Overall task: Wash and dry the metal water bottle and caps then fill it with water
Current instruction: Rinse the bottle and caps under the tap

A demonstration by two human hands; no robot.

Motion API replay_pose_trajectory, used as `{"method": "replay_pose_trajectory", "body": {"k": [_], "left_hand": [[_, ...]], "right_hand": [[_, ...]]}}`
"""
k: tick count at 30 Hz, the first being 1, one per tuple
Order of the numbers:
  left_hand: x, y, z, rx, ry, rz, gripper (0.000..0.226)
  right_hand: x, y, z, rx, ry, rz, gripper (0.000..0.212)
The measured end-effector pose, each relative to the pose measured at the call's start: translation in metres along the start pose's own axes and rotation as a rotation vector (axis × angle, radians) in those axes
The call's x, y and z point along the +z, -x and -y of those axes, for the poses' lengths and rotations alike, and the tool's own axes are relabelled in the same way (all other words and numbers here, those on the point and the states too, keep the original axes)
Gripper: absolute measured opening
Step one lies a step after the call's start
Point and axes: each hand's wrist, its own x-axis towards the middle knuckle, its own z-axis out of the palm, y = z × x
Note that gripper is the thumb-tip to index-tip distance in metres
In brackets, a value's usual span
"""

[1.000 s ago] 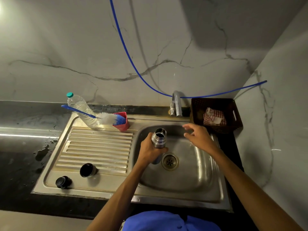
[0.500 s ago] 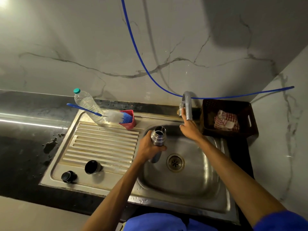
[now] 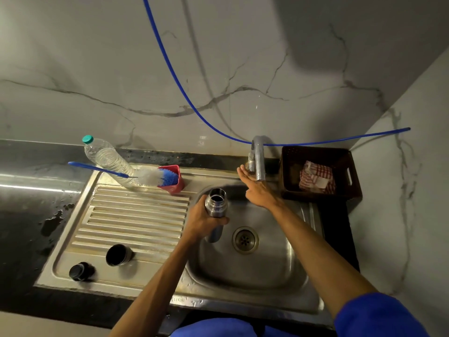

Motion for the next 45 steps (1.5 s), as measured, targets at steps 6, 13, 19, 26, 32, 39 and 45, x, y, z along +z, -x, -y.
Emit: {"method": "replay_pose_trajectory", "body": {"k": [6, 13, 19, 26, 32, 39, 45], "left_hand": [[0.009, -0.001, 0.006, -0.040, 0.008, 0.003, 0.078], [0.044, 0.001, -0.020, -0.227, 0.169, 0.095, 0.069], [0.075, 0.003, -0.059, -0.300, 0.441, 0.245, 0.073], [0.087, -0.001, -0.074, -0.304, 0.454, 0.184, 0.105], [0.087, 0.004, -0.075, -0.338, 0.469, 0.231, 0.066], [0.090, 0.008, -0.087, -0.146, 0.306, 0.260, 0.068], [0.083, 0.006, -0.069, -0.018, 0.283, 0.374, 0.065]], "right_hand": [[0.004, 0.007, -0.026, 0.131, -0.425, -0.197, 0.054], [0.035, 0.112, -0.056, 0.278, -0.552, -0.106, 0.031], [0.052, 0.153, -0.034, 0.358, -0.791, -0.006, 0.096], [0.045, 0.140, -0.006, 0.387, -0.623, -0.154, 0.079], [0.046, 0.139, -0.010, 0.441, -0.658, -0.014, 0.081], [0.043, 0.148, -0.011, 0.448, -0.982, 0.046, 0.064], [0.052, 0.137, -0.005, 0.487, -0.883, -0.088, 0.070]]}}
